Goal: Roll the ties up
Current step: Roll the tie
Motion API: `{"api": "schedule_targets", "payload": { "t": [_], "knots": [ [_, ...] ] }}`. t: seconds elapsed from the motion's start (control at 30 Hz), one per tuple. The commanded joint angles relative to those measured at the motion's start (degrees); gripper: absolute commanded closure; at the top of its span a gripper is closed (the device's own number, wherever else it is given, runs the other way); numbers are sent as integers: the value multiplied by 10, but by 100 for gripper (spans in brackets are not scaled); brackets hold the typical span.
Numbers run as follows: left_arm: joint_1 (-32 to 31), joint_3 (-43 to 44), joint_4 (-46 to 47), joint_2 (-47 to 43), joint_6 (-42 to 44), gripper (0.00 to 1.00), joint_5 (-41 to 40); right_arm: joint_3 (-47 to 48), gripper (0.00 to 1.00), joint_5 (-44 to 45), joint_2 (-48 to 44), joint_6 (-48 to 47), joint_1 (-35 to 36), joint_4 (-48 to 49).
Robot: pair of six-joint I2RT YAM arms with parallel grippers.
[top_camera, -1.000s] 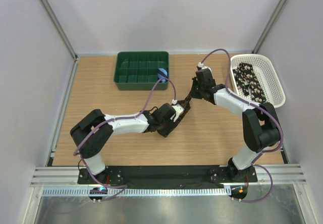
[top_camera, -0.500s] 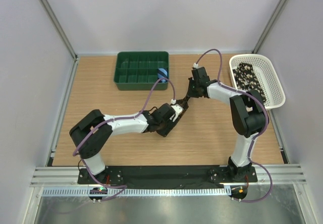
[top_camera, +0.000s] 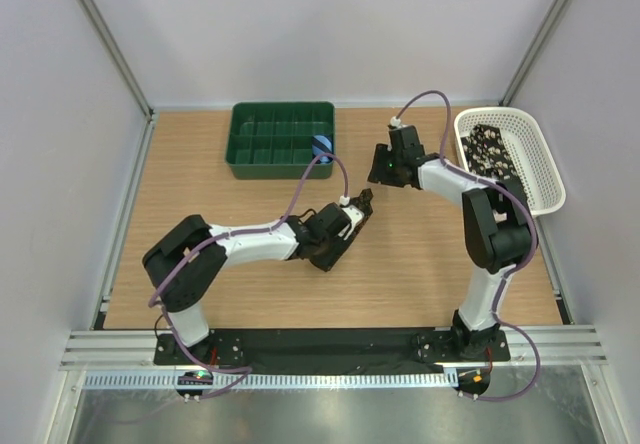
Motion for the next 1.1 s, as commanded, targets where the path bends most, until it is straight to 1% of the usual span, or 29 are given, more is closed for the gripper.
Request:
{"api": "schedule_targets", "payload": {
  "t": [0.0,0.07,0.1,0.13,0.2,0.23,0.33,0.4,0.43,0.47,0.53,0.57,0.6,0.67,0.77,0.87,0.9,1.0,1.07],
  "knots": [
    [-3,5,-45,23,-14,67,5,-18,48,-22,-83,-13,-4,13],
    [-3,8,-48,27,-14,67,0,-57,45,-38,-120,-16,-6,19],
    [-2,14,-52,32,-15,67,2,-77,45,-40,-139,-17,-5,28],
    [-2,18,-62,36,-14,67,6,-122,46,-39,-187,-17,-5,51],
    [-2,31,-73,42,-14,67,8,-163,46,-31,-233,-16,-6,66],
    [-1,35,-83,45,-13,67,10,-194,46,-31,-272,-20,-5,76],
    [0,57,-116,55,-11,67,18,-239,47,-34,-337,-22,-5,75],
    [2,72,-140,64,-12,67,26,-261,47,-52,-366,-22,-5,75],
    [6,87,-160,68,-13,67,29,-288,47,-65,-385,-23,-4,88],
    [10,92,-166,76,-19,67,38,-304,47,-71,-420,-21,-5,94],
    [18,101,-173,82,-21,67,51,-353,47,-96,-461,-23,-4,123],
    [24,102,-175,88,-25,67,69,-368,47,-96,-479,-24,-1,129],
    [27,105,-176,91,-25,67,79,-384,47,-100,-517,-27,3,137],
    [32,120,-194,102,-23,67,93,-415,48,-93,-543,-30,8,144],
    [44,138,-217,124,-20,67,117,-433,48,-72,-580,-44,43,139],
    [57,165,-247,151,-12,67,137,-449,50,-39,-616,-69,104,145],
    [61,171,-263,165,-6,68,143,-453,50,-28,-629,-82,138,144],
    [66,193,-292,185,4,69,149,-450,53,9,-632,-103,189,140],
    [67,211,-317,199,9,70,154,-446,55,34,-621,-131,257,143]
  ]
}}
